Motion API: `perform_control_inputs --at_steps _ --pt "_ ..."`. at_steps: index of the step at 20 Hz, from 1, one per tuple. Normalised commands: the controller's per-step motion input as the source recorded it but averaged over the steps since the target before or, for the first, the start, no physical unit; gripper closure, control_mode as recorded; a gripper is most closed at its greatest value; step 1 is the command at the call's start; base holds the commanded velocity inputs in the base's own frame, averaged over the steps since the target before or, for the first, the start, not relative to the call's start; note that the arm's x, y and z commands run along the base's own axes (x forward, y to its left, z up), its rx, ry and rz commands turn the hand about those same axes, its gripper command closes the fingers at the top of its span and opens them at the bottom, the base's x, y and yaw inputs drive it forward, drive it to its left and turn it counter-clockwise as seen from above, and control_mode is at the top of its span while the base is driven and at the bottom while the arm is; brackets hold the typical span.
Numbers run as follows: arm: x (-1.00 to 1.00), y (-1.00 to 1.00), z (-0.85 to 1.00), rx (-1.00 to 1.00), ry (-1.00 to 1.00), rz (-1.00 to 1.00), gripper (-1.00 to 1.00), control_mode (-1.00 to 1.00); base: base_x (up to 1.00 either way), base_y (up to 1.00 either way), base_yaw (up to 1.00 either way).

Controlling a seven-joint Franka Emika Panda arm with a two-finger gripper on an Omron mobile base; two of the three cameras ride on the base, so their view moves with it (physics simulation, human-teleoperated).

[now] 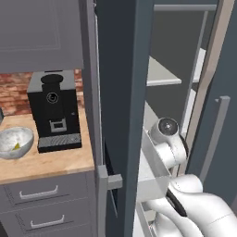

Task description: Take the lemon wedge, orange, and lemon from the freezer and place them in the bowl on the counter.

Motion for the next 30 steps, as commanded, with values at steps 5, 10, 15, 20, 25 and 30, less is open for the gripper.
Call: perform_control_inputs --at_steps 5,10,15,20,25,30 --pt "0.0 0.0 0.0 0.0 0.0 0.0 -1.0 1.0 0.0 -0.4 0.09" --pt "-0.11 -0.36 1.0 0.0 -0.07 0.09 -1.0 -1.0 0.0 0.0 0.0" --pt "-0.2 -0.12 1.0 -0.02 -0.06 0.2 -1.0 -1.0 0.0 0.0 0.0" --pt "-0.03 0.01 1.0 -0.14 -0.09 0.45 -1.0 -1.0 0.0 0.0 0.0" --pt "0.02 0.06 1.0 -0.14 -0.02 0.53 -1.0 -1.0 0.0 0.0 0.0" --pt "0.19 0.0 0.69 -0.07 0.0 0.17 -1.0 -1.0 0.0 0.0 0.0"
